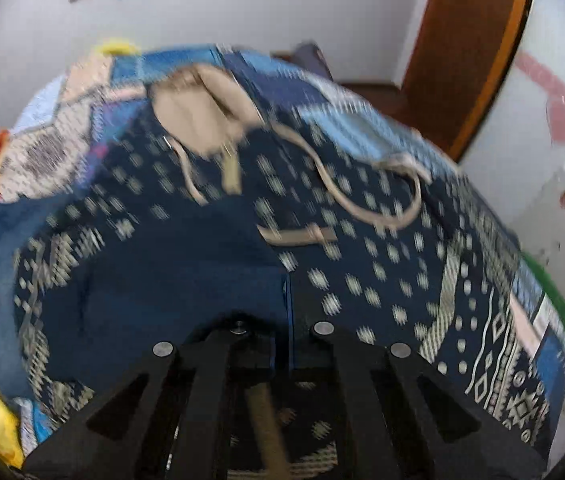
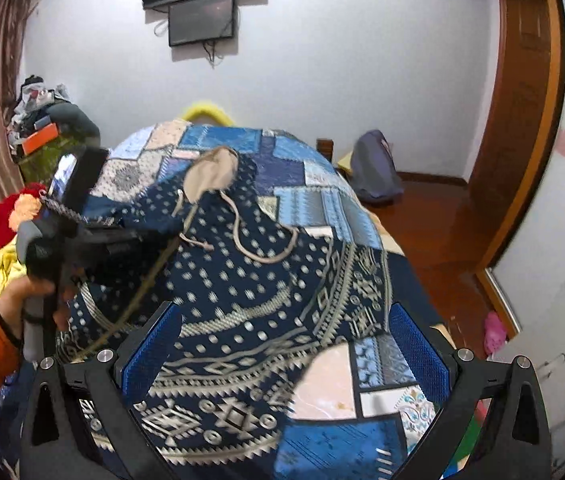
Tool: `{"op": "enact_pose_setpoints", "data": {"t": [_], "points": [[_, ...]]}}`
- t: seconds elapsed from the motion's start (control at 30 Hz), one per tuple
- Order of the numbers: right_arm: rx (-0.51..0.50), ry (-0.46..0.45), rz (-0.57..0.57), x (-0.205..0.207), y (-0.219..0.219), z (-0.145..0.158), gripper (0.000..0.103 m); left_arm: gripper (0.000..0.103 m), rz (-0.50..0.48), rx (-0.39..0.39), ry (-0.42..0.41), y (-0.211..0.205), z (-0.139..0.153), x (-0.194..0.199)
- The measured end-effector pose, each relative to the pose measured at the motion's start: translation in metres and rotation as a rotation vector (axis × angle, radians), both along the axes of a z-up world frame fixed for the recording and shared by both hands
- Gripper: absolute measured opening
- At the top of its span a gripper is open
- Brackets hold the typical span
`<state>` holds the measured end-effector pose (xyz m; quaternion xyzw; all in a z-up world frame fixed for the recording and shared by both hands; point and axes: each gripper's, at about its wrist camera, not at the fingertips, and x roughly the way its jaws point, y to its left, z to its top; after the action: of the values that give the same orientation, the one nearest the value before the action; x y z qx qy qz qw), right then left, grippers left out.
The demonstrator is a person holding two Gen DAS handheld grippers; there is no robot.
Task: Fold large clothes
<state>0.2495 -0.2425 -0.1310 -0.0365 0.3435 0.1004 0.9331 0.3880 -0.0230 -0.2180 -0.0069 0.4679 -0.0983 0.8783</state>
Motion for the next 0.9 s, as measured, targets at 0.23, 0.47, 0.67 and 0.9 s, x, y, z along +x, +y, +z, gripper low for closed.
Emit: {"op": "enact_pose_setpoints", "data": {"t": [0.23, 0.47, 0.67, 0.9], "points": [[-0.004, 0.05, 0.038, 0.009, 0.008, -0.008, 0.103, 0.036, -0.025, 0.025, 0.071, 0.013, -0.009, -0.034], [0.024, 0.041, 0.133, 0.026, 0.059, 0.004, 0.103, 0.083, 0.122, 0.089, -0.115, 0.098, 0.053, -0.085], [0.019, 0.086, 0.294, 0.046, 0.135, -0.003, 0.103, 0.091, 0.274, 0.128, -0.172, 0.184, 0.073, -0.114], [-0.062, 0.192, 0.464, 0.076, 0.247, -0.05, 0.103, 0.091, 0.375, 0.108, -0.134, 0.247, 0.052, -0.148]]}}
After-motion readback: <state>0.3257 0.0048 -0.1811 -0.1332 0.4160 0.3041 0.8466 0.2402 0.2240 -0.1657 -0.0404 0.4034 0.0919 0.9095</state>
